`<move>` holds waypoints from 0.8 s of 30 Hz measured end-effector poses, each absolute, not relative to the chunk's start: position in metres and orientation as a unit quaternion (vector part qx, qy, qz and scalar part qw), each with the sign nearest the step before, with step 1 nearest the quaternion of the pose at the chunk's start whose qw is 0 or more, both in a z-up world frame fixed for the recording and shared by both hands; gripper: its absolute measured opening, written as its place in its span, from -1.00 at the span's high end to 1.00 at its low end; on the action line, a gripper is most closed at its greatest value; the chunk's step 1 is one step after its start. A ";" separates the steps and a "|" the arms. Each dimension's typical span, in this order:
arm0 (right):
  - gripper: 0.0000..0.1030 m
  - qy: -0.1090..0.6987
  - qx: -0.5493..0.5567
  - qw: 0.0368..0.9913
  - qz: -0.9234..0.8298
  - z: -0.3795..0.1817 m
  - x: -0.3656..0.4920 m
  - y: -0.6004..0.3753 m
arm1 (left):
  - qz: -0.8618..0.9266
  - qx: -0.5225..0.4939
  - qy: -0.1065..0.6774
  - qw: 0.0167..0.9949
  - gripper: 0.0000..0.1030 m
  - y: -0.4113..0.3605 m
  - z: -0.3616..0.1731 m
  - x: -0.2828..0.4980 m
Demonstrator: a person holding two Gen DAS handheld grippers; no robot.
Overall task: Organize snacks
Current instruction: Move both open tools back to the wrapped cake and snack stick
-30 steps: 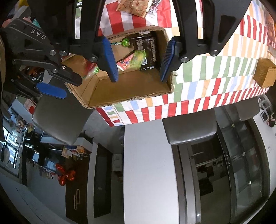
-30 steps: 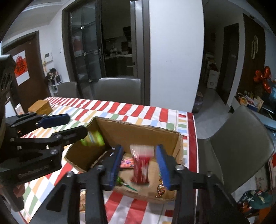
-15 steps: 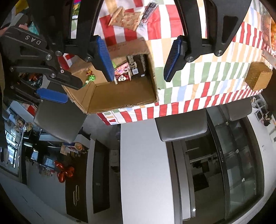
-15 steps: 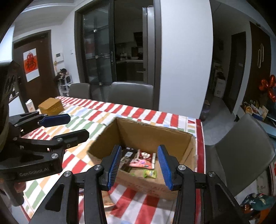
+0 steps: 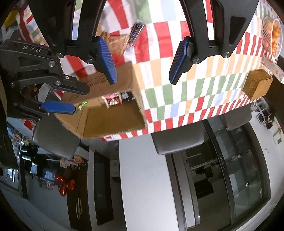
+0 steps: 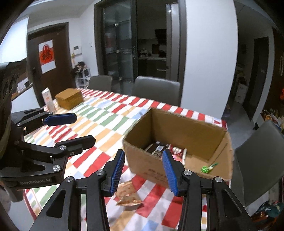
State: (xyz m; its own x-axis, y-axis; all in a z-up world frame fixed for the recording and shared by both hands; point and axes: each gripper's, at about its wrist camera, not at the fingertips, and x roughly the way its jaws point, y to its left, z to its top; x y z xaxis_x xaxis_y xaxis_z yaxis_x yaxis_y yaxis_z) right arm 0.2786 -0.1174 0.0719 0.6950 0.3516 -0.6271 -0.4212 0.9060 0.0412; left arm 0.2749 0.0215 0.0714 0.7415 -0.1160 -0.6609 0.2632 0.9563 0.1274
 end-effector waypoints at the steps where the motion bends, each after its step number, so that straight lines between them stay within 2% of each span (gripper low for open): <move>1: 0.06 0.332 -0.054 0.918 0.211 0.069 0.278 -0.115 | -0.101 0.107 0.348 0.926 -0.17 0.024 0.069 0.274; 24: 0.06 0.461 -0.110 0.844 0.250 -0.031 0.295 -0.071 | -0.100 0.123 0.444 0.882 -0.18 0.047 -0.028 0.270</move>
